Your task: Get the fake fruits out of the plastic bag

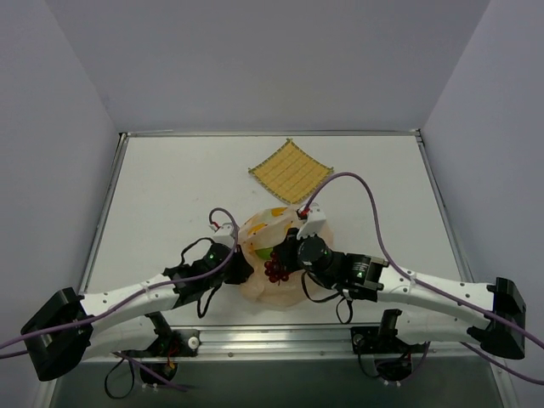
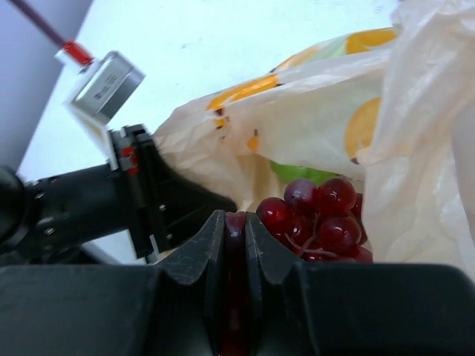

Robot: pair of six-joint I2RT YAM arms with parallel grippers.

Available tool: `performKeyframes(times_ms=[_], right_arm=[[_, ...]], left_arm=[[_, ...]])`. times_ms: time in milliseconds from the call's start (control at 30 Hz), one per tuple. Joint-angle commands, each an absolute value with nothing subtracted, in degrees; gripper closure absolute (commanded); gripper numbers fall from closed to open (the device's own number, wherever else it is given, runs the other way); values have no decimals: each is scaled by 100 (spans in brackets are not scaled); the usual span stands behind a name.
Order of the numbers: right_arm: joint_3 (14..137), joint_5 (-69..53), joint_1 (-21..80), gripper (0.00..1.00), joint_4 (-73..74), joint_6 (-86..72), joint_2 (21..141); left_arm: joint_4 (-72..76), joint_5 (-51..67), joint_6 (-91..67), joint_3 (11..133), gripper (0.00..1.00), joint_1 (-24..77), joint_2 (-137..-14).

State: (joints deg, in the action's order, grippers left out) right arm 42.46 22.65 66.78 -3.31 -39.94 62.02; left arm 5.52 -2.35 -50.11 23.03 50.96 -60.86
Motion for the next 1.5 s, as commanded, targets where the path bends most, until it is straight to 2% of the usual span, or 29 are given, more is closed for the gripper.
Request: performKeyframes(times_ms=[0, 400, 600, 833, 967, 1167, 1300, 1467], right_arm=[[4588, 1662, 6697, 100, -378, -3780, 5846], [5457, 853, 6391, 100, -1283, -3183, 5449], [6397, 1213, 5925, 100, -1283, -2577, 5695], [7022, 528, 3801, 100, -1782, -2163, 6809], [7224, 553, 3175, 100, -2144, -1655, 7750], [7461, 124, 2445, 100, -2935, -1381, 9314], [7909, -193, 2356, 100, -3085, -1091, 10377], [8287, -167, 2312, 100, -3164, -967, 10863]], left_arm=[[606, -264, -4957, 2777, 98, 5124, -6073], [853, -387, -5098, 2461, 98, 5124, -6152], [1072, -430, -5194, 2215, 98, 5124, -6082], [818, -501, -5010, 2232, 97, 5124, -6064], [774, -492, -4931, 2285, 98, 5124, -6143], [598, -711, -4896, 2399, 98, 5089, -6267], [475, -800, -4896, 2452, 98, 5027, -6310], [369, -782, -4878, 2557, 98, 4975, -6319]])
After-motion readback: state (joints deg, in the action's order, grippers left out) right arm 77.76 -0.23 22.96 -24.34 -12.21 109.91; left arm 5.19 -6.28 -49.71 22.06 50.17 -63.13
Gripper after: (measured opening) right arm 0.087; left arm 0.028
